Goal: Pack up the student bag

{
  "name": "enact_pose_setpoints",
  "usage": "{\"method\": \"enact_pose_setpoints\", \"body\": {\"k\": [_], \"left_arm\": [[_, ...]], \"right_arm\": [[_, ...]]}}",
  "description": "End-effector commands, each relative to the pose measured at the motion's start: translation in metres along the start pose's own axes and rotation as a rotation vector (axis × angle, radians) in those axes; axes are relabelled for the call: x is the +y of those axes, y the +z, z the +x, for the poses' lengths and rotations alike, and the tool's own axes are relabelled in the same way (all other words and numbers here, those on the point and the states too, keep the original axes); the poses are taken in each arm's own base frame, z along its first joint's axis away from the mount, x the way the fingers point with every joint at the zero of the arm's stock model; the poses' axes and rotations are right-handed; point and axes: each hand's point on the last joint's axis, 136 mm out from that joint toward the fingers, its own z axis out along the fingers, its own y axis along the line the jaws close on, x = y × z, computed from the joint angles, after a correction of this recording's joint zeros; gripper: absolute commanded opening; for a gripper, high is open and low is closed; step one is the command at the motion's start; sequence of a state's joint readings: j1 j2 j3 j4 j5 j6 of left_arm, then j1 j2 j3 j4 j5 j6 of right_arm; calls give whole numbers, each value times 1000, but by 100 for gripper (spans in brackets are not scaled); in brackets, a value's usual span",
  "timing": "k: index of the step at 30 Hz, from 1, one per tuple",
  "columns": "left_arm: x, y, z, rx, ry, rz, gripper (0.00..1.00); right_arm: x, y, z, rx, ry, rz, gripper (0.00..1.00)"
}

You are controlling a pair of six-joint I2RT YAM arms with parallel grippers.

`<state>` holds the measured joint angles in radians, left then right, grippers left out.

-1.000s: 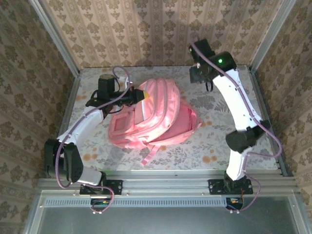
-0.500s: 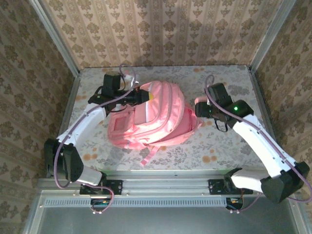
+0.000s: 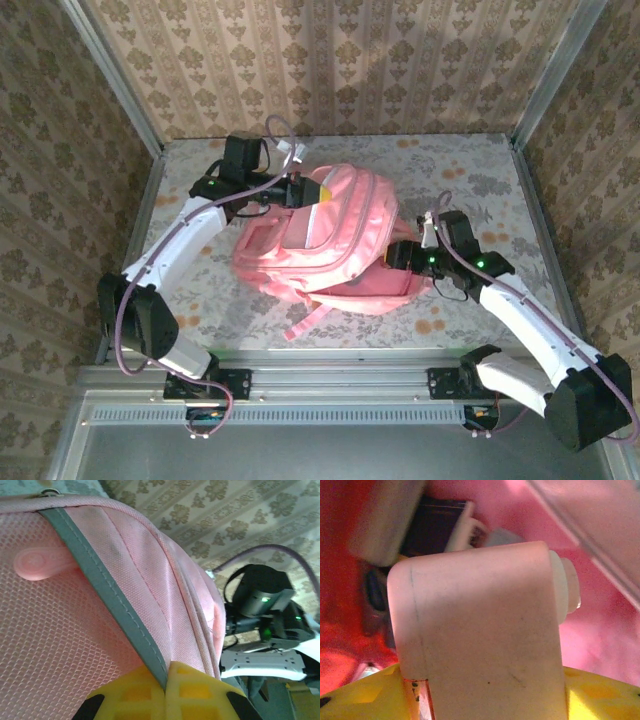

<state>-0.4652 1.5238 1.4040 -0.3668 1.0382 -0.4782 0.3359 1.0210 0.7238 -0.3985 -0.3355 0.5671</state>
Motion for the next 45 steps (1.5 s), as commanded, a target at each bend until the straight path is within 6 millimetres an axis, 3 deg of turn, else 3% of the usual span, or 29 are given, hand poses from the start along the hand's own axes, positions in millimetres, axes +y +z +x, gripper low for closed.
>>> {"method": "enact_pose_setpoints", "body": {"k": [1,5,6,16,23,25,29,33,37,45], "left_arm": [[-68,-15,-22,-37,255,209,0],[-66,-15,-25,-58,233,221,0],[-59,-23,-31,-83,225,202,0],[-50,-22,-33,-101,193,195,0],[-38,-18,-32,-112,169,173,0],[-31,-16,-34,-121,150,148,0],[-20,-12,-35,-133,116,131,0],[-9,-10,-32,-138,88,111,0],[1,-10,-29,-146,60,87,0],[12,-17,-28,-152,28,65,0]], "right_arm": [[50,-6,-13,-59,3,-292,51],[67,-3,-9,-57,58,-441,51],[69,-1,-10,-63,69,-455,51],[98,31,-25,-144,138,-480,52],[80,74,-47,-239,234,-320,58],[84,91,-46,-215,238,-327,59],[106,119,-32,-147,152,-316,69],[120,138,-22,-89,104,-334,88],[123,137,-21,-77,64,-348,100],[124,108,-8,7,-91,-309,100]]}}
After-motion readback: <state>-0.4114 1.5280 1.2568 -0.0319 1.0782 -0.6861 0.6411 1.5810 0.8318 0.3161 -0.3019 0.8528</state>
